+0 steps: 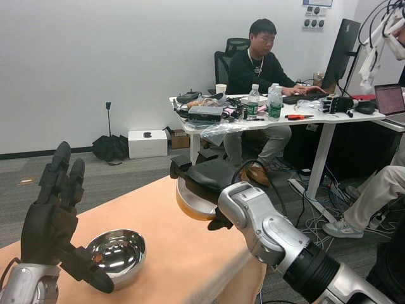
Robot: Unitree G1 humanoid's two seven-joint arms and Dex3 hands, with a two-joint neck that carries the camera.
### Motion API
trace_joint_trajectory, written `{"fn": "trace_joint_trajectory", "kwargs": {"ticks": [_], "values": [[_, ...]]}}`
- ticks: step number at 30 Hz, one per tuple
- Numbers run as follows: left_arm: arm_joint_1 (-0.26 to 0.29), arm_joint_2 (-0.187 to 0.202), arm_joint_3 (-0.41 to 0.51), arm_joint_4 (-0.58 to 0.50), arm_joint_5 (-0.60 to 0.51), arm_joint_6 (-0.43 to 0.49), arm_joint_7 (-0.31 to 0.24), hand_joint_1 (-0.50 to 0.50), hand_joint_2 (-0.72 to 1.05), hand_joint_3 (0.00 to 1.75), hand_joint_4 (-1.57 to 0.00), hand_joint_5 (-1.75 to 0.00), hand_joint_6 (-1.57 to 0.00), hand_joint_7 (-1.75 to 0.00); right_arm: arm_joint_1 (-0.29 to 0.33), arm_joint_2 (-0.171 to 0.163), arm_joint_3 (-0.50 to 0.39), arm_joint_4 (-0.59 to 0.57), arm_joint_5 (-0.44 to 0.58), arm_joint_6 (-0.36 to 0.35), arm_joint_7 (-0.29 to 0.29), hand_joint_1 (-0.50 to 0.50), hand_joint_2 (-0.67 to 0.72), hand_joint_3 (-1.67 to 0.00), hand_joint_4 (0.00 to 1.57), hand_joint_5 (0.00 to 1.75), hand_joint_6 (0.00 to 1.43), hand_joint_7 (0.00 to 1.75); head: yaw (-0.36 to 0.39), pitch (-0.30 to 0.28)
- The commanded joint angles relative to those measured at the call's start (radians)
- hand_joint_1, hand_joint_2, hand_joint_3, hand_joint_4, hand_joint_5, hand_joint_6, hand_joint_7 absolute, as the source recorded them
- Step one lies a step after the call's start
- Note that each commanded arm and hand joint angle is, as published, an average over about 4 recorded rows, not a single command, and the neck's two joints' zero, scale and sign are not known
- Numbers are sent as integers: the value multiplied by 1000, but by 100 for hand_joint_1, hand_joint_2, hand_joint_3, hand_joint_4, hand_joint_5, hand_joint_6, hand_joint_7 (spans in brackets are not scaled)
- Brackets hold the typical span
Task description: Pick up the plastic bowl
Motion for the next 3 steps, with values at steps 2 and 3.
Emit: {"fn": "trace_joint_trajectory", "kwargs": {"ticks": [2, 3], "values": [[17, 9, 7, -13, -3, -3, -5, -50, -64, 9, 0, 0, 0, -7, -2, 3, 2, -1, -5, 3, 2, -46, -56, -159, 88, 175, 91, 168, 0, -3], [17, 9, 7, -13, -3, -3, -5, -50, -64, 9, 0, 0, 0, -7, -2, 3, 2, 0, -5, 3, 2, -46, -56, -159, 88, 175, 91, 168, 0, -4]]}}
